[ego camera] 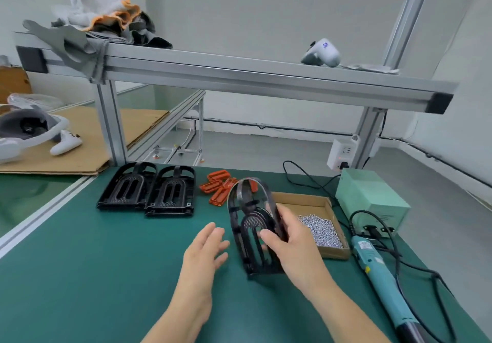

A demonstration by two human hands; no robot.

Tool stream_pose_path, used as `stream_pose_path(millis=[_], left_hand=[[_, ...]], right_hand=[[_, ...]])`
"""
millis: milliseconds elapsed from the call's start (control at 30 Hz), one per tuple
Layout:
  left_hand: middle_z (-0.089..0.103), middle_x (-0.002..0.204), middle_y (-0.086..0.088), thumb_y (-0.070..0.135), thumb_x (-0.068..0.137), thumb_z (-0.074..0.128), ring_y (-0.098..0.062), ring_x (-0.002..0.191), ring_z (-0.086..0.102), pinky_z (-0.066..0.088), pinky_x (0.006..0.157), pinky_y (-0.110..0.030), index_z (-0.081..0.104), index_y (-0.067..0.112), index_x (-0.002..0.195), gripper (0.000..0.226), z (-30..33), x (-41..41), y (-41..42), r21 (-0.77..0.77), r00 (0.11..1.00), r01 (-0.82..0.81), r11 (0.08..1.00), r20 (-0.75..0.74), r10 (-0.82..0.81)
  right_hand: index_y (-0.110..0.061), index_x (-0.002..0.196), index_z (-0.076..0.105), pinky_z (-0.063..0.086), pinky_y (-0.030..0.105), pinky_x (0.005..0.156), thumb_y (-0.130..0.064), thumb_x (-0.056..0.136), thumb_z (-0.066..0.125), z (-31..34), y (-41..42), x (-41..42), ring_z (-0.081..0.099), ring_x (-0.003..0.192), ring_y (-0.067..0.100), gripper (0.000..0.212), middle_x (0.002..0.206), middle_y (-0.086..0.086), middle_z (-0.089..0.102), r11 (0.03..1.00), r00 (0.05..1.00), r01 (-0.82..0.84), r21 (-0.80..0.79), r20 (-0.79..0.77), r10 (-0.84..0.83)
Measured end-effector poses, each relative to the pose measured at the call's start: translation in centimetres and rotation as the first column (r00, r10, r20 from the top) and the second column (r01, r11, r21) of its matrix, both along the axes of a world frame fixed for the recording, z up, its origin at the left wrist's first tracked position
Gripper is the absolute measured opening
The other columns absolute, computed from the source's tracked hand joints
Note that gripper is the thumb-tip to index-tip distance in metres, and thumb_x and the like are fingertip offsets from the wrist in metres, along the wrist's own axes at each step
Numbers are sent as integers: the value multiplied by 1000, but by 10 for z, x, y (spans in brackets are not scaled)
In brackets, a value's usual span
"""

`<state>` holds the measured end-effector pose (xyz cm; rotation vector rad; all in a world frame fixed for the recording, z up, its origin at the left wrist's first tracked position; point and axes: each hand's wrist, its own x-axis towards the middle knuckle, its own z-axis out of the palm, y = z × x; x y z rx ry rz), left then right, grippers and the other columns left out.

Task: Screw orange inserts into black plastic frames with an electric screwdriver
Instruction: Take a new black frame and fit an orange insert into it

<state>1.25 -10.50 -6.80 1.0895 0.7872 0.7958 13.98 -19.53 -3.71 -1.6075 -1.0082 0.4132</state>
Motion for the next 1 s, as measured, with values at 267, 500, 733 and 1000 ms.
stream_pose_path(millis=[267, 500, 733, 1000], left_hand=[[64, 112, -15, 55, 91, 42, -26, 94, 65, 51, 77, -39, 53, 5, 117, 57, 11, -13, 23, -317, 960, 156, 936, 272, -68], [68, 106, -11, 0, 88, 58, -22, 80, 65, 48, 68, -30, 50, 16, 130, 46, -13, -11, 16, -134, 985, 113, 985, -115, -129], [63, 109, 11, 5, 85, 56, -4, 91, 60, 43, 72, -16, 53, 27, 130, 50, -23, -5, 12, 319, 897, 139, 937, -441, 17], [54, 118, 10, 13, 90, 50, -13, 105, 48, 39, 90, -27, 49, 26, 134, 46, -27, -8, 7, 544, 806, 227, 808, -570, 158]], right_hand=[[-24, 118, 64, 53, 23, 72, 4, 66, 70, -17, -23, -20, 64, 90, 13, 59, 105, -8, 68, 991, 554, -89, -99, 822, 132], [-27, 105, 70, 46, 21, 53, -5, 45, 82, -50, -28, -29, 59, 72, 13, 65, 91, -8, 65, 981, 360, -27, -194, 913, 191], [-31, 109, 68, 49, 20, 64, -51, 72, 72, -54, -32, -27, 62, 82, 11, 42, 99, -10, 65, 960, 332, -64, -272, 901, 278], [-25, 129, 59, 42, 33, 88, -54, 95, 42, -50, -24, -19, 54, 107, 18, 48, 120, -3, 60, 907, 534, -190, -377, 736, 417]])
